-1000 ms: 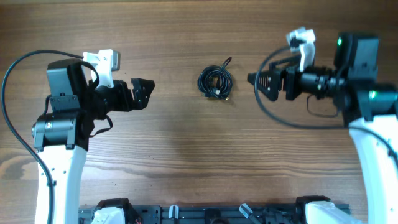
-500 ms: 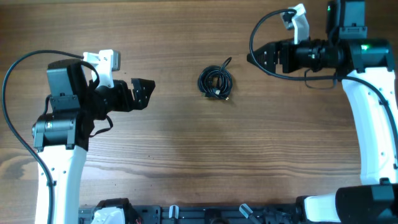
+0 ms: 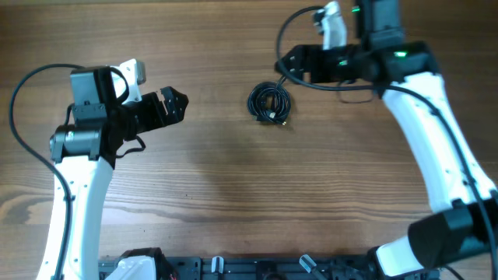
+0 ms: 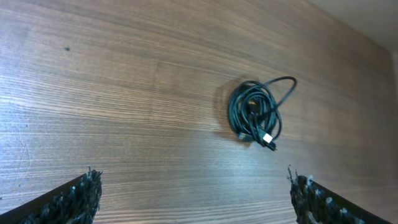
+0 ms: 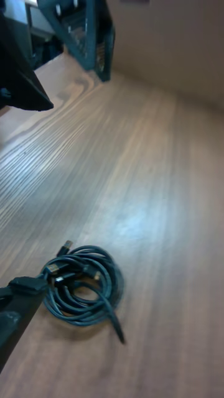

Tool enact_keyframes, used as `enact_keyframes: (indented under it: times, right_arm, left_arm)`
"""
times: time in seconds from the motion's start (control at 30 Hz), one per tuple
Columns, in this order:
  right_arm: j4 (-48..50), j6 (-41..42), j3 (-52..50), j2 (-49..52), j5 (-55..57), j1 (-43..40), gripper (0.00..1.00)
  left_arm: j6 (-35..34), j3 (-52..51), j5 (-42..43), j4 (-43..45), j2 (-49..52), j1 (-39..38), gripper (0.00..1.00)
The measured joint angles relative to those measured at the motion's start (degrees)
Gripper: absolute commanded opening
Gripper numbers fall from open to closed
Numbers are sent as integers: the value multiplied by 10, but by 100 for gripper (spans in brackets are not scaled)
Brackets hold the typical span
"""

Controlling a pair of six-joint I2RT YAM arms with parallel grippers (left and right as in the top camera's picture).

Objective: Untangle cables
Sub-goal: 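Raise both arms and move the right gripper toward the black cable coil, then lower the right gripper onto the cable coil and grasp it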

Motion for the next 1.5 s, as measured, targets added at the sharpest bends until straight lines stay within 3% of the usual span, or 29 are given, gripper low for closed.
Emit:
enact_keyframes:
  times: [0.23, 0.7, 1.5]
  right_arm:
    - [-4, 55, 0, 61, 78, 44, 77]
    - [21, 61, 0, 184, 109, 59, 73]
    - [46, 78, 0, 216, 150, 103, 58]
  left_arm:
    - [-39, 0, -30, 7, 29, 1, 100]
    - [-91, 0, -49, 16, 29, 20, 100]
    - [-97, 0, -50, 12, 30, 20, 100]
